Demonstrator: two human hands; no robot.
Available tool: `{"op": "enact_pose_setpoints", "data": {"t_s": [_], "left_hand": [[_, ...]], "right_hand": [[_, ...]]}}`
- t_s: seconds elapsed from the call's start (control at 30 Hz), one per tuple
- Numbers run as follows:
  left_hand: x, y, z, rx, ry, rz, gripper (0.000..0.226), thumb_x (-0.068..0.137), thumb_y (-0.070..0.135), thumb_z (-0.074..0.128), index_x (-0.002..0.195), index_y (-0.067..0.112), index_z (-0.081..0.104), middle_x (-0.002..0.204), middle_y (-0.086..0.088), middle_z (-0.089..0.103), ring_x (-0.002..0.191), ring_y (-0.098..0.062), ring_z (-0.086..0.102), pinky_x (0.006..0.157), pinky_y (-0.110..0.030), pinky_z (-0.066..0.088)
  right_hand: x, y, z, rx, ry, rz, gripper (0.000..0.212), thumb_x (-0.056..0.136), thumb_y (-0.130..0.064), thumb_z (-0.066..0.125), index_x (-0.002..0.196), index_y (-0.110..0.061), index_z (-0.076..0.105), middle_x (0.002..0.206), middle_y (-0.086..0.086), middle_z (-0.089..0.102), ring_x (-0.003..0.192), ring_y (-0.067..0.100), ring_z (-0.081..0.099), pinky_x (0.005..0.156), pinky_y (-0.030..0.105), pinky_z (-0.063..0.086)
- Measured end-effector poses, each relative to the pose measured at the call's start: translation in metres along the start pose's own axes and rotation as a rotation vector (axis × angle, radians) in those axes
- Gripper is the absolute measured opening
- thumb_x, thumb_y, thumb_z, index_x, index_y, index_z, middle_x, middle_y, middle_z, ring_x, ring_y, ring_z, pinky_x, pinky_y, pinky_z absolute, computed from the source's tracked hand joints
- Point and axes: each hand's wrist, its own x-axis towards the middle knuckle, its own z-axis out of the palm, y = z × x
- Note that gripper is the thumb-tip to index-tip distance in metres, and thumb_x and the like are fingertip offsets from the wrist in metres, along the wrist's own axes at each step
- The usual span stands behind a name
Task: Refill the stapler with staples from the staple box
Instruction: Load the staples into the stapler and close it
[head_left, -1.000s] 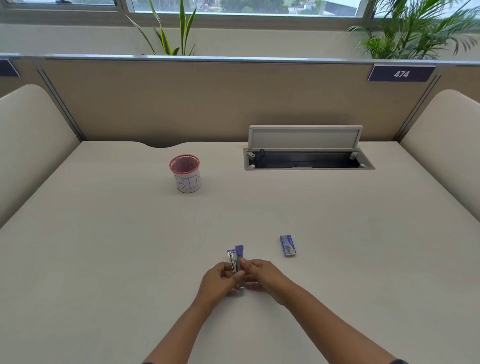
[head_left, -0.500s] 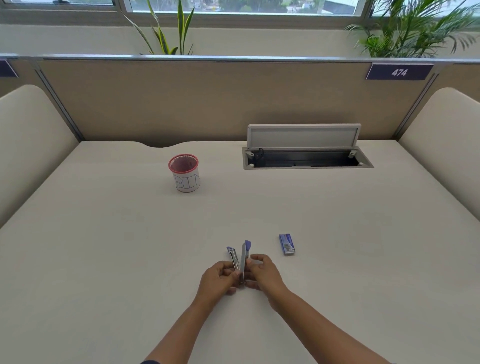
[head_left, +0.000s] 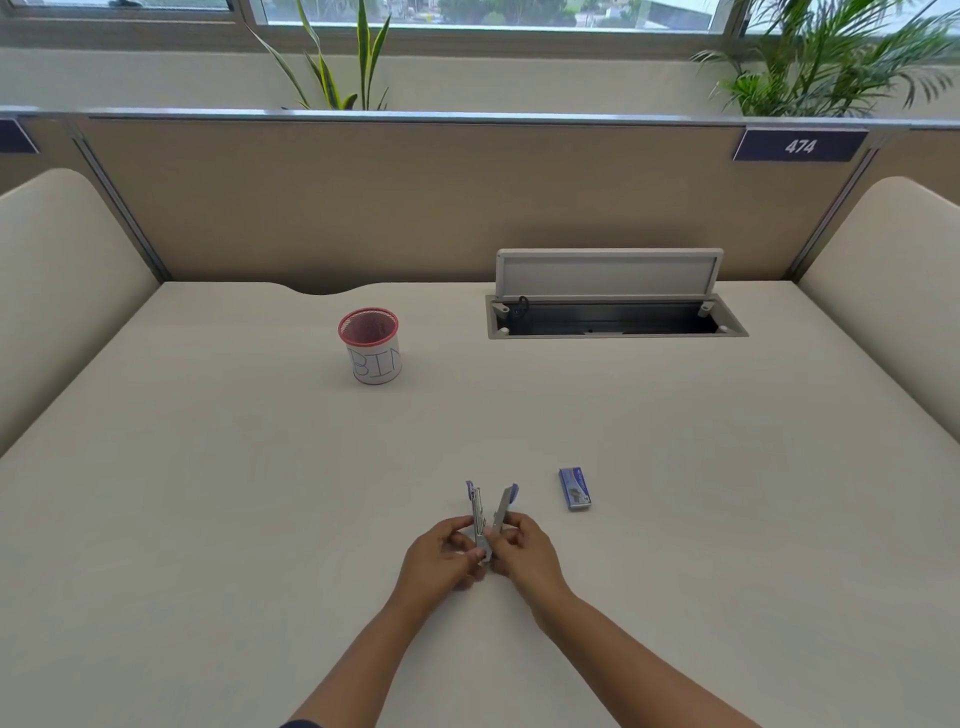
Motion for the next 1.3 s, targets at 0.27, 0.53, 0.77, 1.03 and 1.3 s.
{"op": "enact_pose_setpoints", "data": {"t_s": [0.27, 0.53, 0.77, 1.03, 1.3], "left_hand": [[0.000, -0.001, -0.001, 0.022, -0.019, 0.020, 0.034, 0.080, 0.005, 0.067, 0.105, 0.028, 0.064, 0.071, -0.003, 0.060, 0.058, -0.014, 0.065, 0.062, -0.029, 0.055], [0.002, -0.005, -0.004, 0.001, -0.031, 0.009, 0.028, 0.087, 0.006, 0.058, 0.114, 0.012, 0.065, 0.071, -0.010, 0.061, 0.057, -0.017, 0.066, 0.055, -0.026, 0.054], [0.001, -0.001, -0.003, -0.016, -0.016, 0.018, 0.026, 0.092, 0.015, 0.054, 0.117, 0.020, 0.060, 0.077, -0.010, 0.065, 0.055, -0.013, 0.066, 0.053, -0.024, 0.054], [0.000, 0.002, -0.004, -0.081, -0.001, -0.020, 0.023, 0.094, 0.018, 0.050, 0.117, 0.019, 0.054, 0.076, -0.011, 0.064, 0.051, -0.015, 0.063, 0.050, -0.026, 0.054], [0.000, 0.002, -0.003, -0.108, 0.026, -0.046, 0.020, 0.096, 0.016, 0.046, 0.113, 0.014, 0.057, 0.072, -0.012, 0.062, 0.048, -0.016, 0.062, 0.047, -0.027, 0.053]], "right_hand": [[0.003, -0.001, 0.002, -0.078, 0.022, -0.003, 0.028, 0.086, -0.034, 0.063, 0.107, -0.018, 0.053, 0.090, -0.001, 0.063, 0.083, 0.016, 0.064, 0.086, 0.037, 0.053], [0.005, -0.002, 0.000, -0.104, 0.036, 0.024, 0.037, 0.084, -0.036, 0.065, 0.113, -0.016, 0.053, 0.099, 0.002, 0.067, 0.093, 0.018, 0.065, 0.088, 0.037, 0.053], [0.001, -0.010, 0.000, -0.082, -0.014, 0.011, 0.079, 0.086, -0.030, 0.063, 0.146, -0.029, 0.013, 0.129, 0.007, 0.057, 0.112, 0.018, 0.058, 0.096, 0.034, 0.047], [0.008, -0.019, -0.012, 0.042, -0.094, 0.106, 0.073, 0.090, -0.012, 0.051, 0.147, -0.026, 0.006, 0.118, 0.015, 0.061, 0.087, 0.022, 0.070, 0.081, 0.037, 0.057], [0.010, -0.039, -0.022, 0.154, -0.048, 0.035, 0.061, 0.080, -0.032, 0.070, 0.128, -0.014, 0.037, 0.104, 0.005, 0.059, 0.073, 0.014, 0.062, 0.063, 0.027, 0.057]]}}
